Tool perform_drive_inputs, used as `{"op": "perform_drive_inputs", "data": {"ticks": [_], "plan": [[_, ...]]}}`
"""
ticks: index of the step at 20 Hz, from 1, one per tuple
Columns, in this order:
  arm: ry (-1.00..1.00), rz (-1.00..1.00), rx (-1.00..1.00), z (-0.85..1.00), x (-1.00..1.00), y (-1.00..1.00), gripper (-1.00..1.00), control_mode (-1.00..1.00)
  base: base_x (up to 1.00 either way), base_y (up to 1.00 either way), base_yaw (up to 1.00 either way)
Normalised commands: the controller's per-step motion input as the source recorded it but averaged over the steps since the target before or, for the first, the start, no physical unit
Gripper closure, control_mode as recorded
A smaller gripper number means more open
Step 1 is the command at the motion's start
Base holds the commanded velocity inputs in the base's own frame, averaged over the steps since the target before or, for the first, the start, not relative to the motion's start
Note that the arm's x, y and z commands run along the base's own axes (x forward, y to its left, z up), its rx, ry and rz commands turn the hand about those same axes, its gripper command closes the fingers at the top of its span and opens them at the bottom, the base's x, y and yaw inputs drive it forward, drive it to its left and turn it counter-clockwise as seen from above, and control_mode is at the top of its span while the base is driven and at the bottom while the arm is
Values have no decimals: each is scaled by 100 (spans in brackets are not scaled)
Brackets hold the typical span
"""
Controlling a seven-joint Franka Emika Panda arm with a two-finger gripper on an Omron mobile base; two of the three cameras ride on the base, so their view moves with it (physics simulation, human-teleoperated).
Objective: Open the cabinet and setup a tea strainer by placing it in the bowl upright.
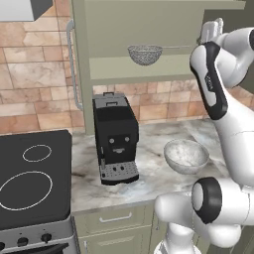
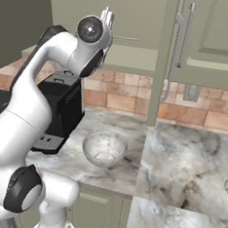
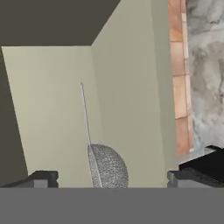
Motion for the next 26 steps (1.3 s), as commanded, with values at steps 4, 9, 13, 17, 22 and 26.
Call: {"op": "perform_drive_inputs", "data": {"ticks": [4,9,13,17,22,26], "plan": [[-27,0,4,-7,10,0,-100,-100,0,0,0],[-15,0,0,-1,1,0,-100,-100,0,0,0],[0,0,0,0,5,0,-100,-100,0,0,0],[5,0,0,1,19,0,-100,-100,0,0,0],[0,0,0,0,27,0,-100,-100,0,0,0],[0,0,0,0,31,0,-100,-100,0,0,0]]}}
